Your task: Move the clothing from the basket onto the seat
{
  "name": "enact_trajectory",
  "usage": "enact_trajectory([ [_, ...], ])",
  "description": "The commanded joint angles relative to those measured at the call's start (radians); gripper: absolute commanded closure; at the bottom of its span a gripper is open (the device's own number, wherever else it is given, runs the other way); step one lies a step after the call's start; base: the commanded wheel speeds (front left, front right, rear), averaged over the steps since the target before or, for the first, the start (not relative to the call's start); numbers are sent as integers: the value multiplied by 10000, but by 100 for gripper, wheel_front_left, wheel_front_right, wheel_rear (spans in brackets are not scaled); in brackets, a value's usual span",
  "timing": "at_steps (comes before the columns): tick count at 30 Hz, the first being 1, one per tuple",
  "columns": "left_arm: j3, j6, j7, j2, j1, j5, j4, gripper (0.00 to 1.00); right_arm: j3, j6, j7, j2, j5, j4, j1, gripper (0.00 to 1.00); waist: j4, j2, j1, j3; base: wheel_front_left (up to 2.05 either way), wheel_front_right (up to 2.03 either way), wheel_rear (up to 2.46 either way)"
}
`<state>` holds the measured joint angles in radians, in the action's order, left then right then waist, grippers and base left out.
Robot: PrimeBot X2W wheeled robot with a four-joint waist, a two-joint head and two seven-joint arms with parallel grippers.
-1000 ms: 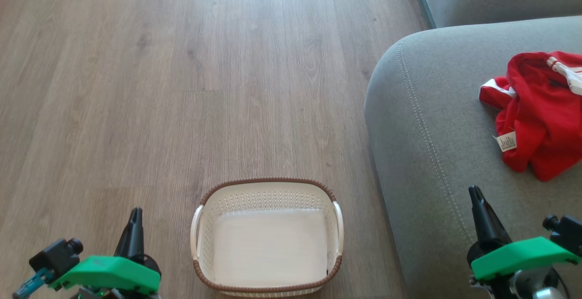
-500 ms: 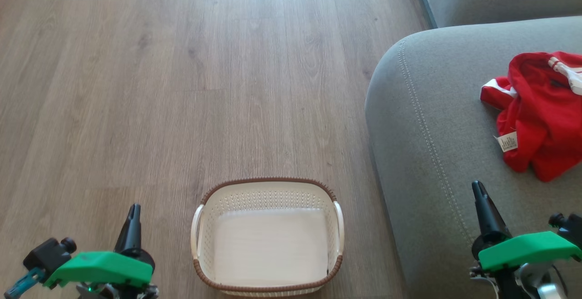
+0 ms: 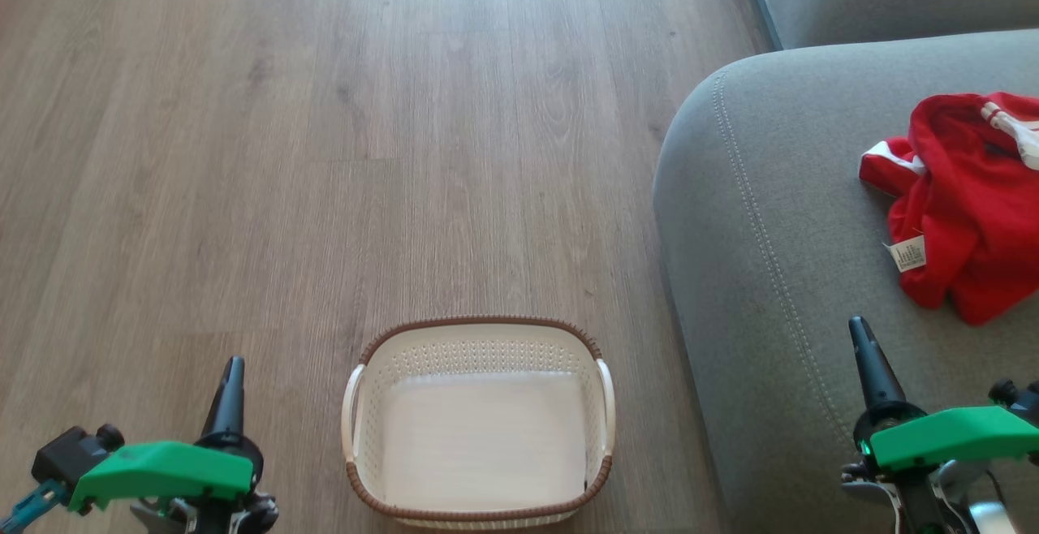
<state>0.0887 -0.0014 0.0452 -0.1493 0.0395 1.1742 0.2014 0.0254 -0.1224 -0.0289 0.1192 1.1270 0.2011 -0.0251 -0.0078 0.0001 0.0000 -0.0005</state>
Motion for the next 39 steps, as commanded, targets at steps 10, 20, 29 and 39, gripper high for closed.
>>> enact_trajectory([
  [10,-633,-347,-318,152,-779,999,-106,100,93,-56,300,-108,1116,-123,664,100,16,-1,0,7,0,0,0],
  [20,-949,-586,-609,338,-952,1872,30,100,245,-63,544,-220,2089,16,828,100,31,-1,0,15,0,0,0],
  [29,-1234,-799,-872,505,-1107,2652,153,100,384,-69,766,-322,2959,140,974,100,45,-1,0,21,0,0,0],
  [39,-1554,-1038,-1166,693,-1279,3522,290,100,540,-76,1014,-437,3927,279,1138,100,61,-1,0,29,0,0,0],
])
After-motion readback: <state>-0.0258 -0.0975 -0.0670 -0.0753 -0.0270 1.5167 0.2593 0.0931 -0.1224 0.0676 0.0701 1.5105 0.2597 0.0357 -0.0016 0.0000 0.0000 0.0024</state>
